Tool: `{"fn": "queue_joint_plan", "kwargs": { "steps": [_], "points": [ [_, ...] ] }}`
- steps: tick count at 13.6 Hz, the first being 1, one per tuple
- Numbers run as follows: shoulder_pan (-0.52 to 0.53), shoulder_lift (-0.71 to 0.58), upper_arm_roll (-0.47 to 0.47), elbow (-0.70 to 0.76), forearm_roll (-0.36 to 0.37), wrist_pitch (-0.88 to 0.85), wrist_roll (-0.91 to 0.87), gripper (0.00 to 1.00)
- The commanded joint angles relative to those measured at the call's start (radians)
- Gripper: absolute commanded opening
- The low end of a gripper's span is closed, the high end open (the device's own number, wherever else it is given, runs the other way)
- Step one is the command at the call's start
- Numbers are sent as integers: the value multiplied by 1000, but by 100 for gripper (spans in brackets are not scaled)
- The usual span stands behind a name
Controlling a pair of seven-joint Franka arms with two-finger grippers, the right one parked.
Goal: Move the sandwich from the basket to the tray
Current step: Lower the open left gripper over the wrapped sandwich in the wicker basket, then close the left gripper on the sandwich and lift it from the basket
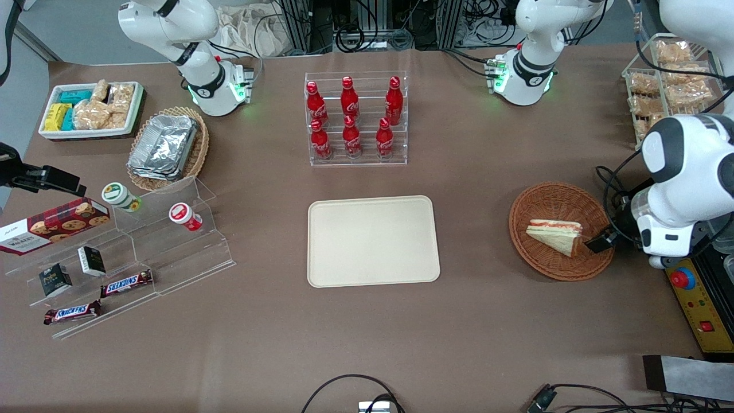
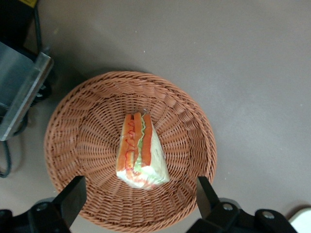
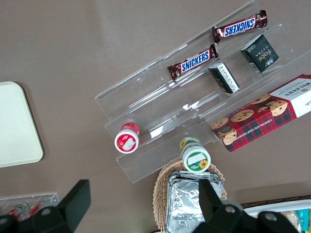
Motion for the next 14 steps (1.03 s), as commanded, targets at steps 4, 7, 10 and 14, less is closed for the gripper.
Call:
{"fn": "queue_joint_plan", "kwargs": {
  "steps": [4, 7, 10, 14],
  "points": [
    [-1, 50, -8, -86, 13, 130, -64, 100],
    [-1, 71, -7, -126, 13, 184, -66, 100],
    [5, 82, -5, -150, 13, 203, -66, 100],
    [4, 112, -4, -152, 13, 215, -67, 47]
  ]
}}
